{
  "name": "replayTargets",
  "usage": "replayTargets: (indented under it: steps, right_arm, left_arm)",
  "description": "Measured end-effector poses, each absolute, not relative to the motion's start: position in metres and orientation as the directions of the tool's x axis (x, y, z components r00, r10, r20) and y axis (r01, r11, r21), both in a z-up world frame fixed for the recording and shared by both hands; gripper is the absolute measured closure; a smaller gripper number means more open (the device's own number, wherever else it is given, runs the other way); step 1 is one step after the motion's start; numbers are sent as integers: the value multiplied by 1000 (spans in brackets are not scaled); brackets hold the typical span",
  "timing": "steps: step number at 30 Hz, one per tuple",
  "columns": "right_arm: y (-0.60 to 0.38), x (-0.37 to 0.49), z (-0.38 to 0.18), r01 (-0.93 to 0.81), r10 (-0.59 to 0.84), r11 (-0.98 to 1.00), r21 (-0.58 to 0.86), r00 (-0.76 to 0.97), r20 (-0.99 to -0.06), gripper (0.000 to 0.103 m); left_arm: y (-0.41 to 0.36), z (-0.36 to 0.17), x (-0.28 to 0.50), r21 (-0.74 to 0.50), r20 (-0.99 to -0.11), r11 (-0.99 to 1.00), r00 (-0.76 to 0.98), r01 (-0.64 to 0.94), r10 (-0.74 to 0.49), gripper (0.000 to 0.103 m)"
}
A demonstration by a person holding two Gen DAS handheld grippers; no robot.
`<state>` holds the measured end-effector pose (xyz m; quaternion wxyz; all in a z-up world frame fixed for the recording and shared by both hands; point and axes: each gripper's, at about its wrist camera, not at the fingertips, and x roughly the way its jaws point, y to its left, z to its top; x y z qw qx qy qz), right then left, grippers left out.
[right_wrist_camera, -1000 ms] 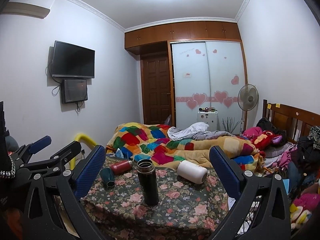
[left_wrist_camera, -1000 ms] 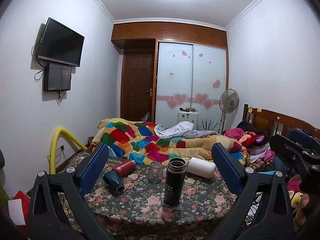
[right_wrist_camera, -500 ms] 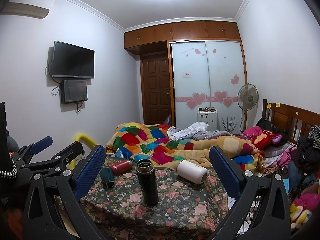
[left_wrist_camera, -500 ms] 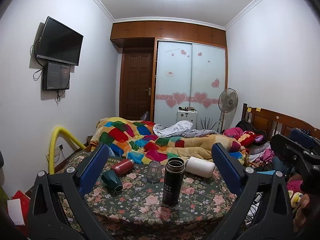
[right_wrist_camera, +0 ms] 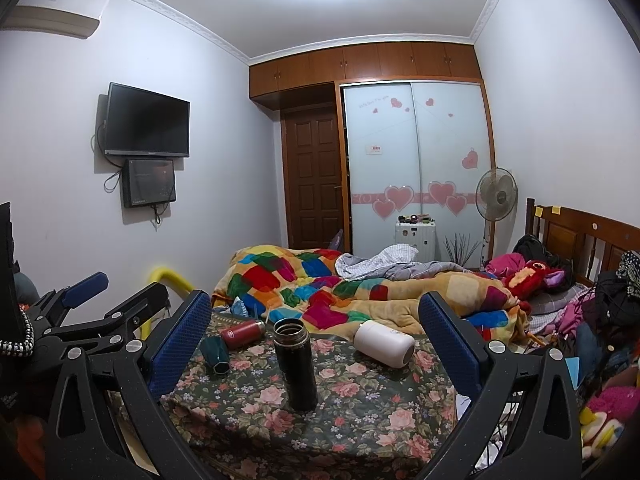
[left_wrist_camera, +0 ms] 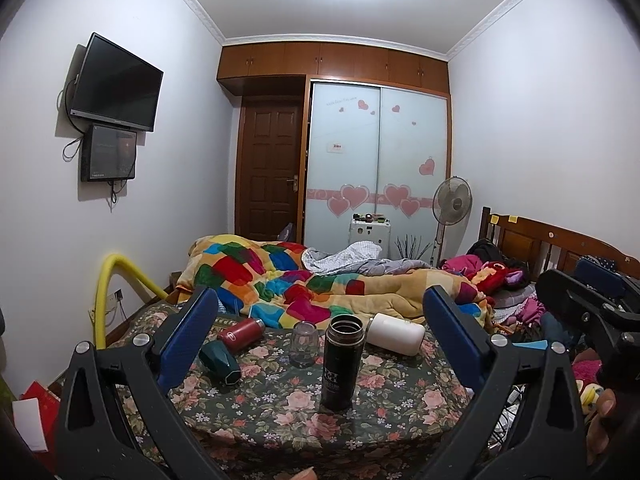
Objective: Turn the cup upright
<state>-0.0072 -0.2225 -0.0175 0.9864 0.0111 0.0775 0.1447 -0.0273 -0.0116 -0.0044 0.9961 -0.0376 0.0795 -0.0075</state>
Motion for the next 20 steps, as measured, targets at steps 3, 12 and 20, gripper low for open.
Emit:
replayTargets:
  steps: [3, 12, 20]
  right_arm:
    - [-223, -7, -17, -283, 286, 958, 44, 946, -150, 0]
    - [-218, -3, -20, -278, 281, 960, 41, 945, -166, 0]
    - [-206, 7, -25, -280, 279, 960, 23, 939, -201, 0]
  left_arm:
    - [-12, -4, -28, -83, -160, 997, 987, 10, -23, 0]
    - [-9, -8, -23, -83, -171, 996, 985, 13, -27, 0]
    - [15, -22, -11, -124, -195, 992, 981, -29, 5, 0]
